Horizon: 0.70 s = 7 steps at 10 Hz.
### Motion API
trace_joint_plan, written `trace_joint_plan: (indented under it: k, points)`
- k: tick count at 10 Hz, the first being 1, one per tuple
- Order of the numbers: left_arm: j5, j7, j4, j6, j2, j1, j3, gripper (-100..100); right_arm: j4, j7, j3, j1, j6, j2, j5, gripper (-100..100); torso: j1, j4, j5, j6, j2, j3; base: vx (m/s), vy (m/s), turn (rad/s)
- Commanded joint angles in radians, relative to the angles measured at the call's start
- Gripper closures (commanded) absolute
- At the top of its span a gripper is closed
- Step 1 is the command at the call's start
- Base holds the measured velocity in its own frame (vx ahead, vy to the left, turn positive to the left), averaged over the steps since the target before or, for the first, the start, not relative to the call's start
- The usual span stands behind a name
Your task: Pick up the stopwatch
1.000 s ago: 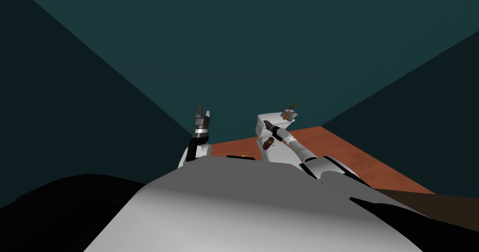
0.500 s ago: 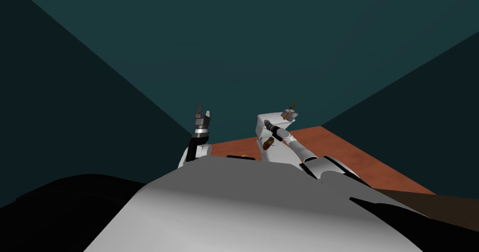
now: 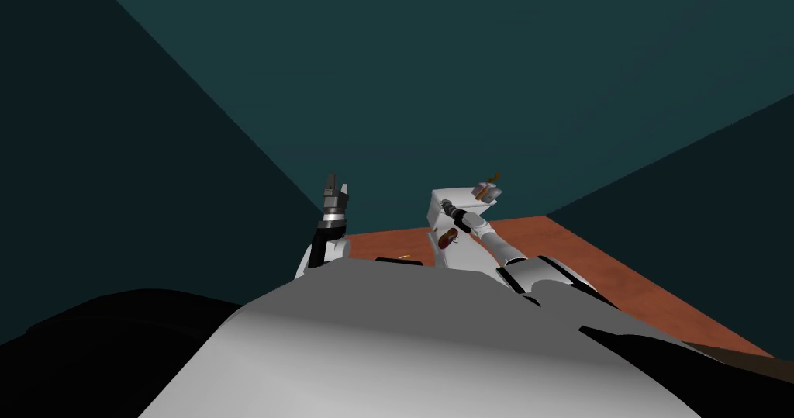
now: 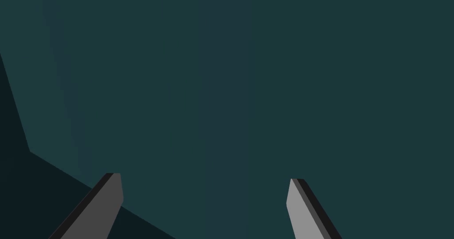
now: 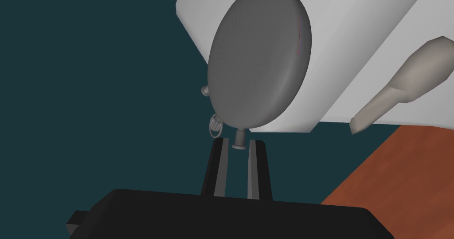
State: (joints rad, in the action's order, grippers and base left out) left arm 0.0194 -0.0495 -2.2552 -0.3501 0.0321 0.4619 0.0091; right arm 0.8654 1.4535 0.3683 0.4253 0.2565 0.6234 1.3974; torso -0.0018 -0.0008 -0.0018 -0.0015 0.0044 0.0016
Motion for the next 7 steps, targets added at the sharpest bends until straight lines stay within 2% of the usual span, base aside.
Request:
trace_joint_plan:
  k: [1, 2, 3, 4, 6, 7]
  points:
    - [0.0, 0.0, 0.0, 0.0, 0.0, 0.0, 0.0, 0, 0.012, -0.021, 0.033, -0.002, -0.017, 0.023, -0.031, 100, 0.0, 0.0, 0.0, 0.0, 0.0, 0.0, -0.059, -0.016, 0.072]
    - [0.0, 0.0, 0.0, 0.0, 0.0, 0.0, 0.0, 0, -0.017, 0.024, 0.042, 0.009, -0.023, 0.035, -0.071, 100, 0.0, 0.0, 0.0, 0.001, -0.001, 0.0, -0.076, -0.009, 0.161]
    - [0.0, 0.0, 0.0, 0.0, 0.0, 0.0, 0.0, 0, -0.017, 0.024, 0.042, 0.009, -0.023, 0.035, -0.093, 100, 0.0, 0.0, 0.0, 0.0, 0.0, 0.0, -0.061, -0.009, 0.093]
    - [0.0, 0.0, 0.0, 0.0, 0.0, 0.0, 0.0, 0, -0.046, 0.064, 0.052, 0.019, -0.029, 0.048, -0.127, 100, 0.001, 0.0, 0.0, 0.001, -0.001, -0.001, -0.07, -0.006, 0.154]
    - [0.0, 0.0, 0.0, 0.0, 0.0, 0.0, 0.0, 0, -0.046, 0.069, 0.052, 0.019, -0.029, 0.048, -0.169, 100, 0.001, 0.0, 0.0, 0.001, -0.001, -0.001, -0.038, -0.002, 0.036]
    - [0.0, 0.0, 0.0, 0.0, 0.0, 0.0, 0.0, 0, -0.075, 0.114, 0.062, 0.03, -0.035, 0.06, -0.208, 100, 0.001, 0.0, 0.0, 0.001, -0.003, -0.002, -0.041, -0.005, 0.167]
